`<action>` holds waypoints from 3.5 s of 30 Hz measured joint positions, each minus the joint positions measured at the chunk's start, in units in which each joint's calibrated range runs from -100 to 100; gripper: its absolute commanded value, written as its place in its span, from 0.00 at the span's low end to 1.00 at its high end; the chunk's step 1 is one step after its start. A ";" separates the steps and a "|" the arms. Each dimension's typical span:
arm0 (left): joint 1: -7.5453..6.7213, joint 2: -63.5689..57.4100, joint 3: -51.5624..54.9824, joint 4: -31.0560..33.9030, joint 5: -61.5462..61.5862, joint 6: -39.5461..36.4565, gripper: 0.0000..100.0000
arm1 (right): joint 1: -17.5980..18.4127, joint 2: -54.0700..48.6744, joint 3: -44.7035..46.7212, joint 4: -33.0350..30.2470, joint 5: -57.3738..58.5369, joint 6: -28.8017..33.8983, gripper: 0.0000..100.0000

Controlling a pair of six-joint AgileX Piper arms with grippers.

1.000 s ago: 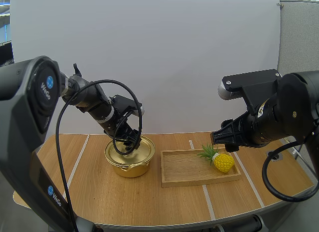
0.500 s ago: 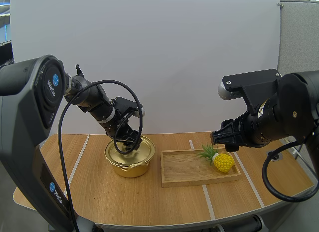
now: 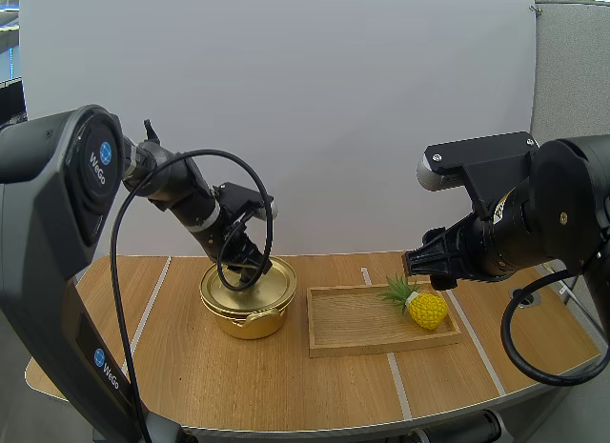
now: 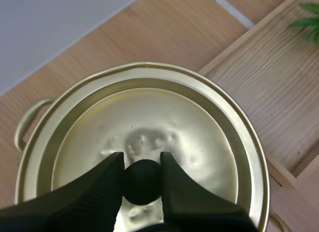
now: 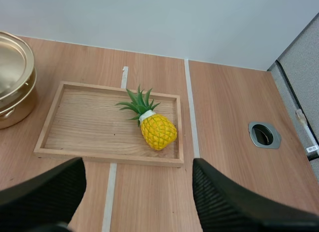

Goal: Open the pot, put the pineapple inside, and close it

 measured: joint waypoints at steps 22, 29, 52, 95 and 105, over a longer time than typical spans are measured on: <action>0.00 -24.53 -35.01 6.60 5.12 -10.03 0.00 | 0.00 0.00 0.00 0.00 0.00 0.00 1.00; 0.00 -25.03 -49.23 12.29 4.97 -14.74 0.00 | 0.00 0.00 0.00 0.00 0.00 0.00 1.00; 0.00 -25.17 -63.40 24.75 -14.26 -19.90 0.00 | 0.00 15.01 -0.10 0.00 -0.20 -10.95 1.00; 0.00 -25.17 -63.40 25.10 -14.26 -19.90 0.00 | -12.59 45.97 -4.04 14.94 -18.83 -45.05 1.00; 0.00 -25.17 -63.40 25.10 -14.26 -19.90 0.00 | -12.59 52.07 -4.66 15.06 -25.60 -49.62 1.00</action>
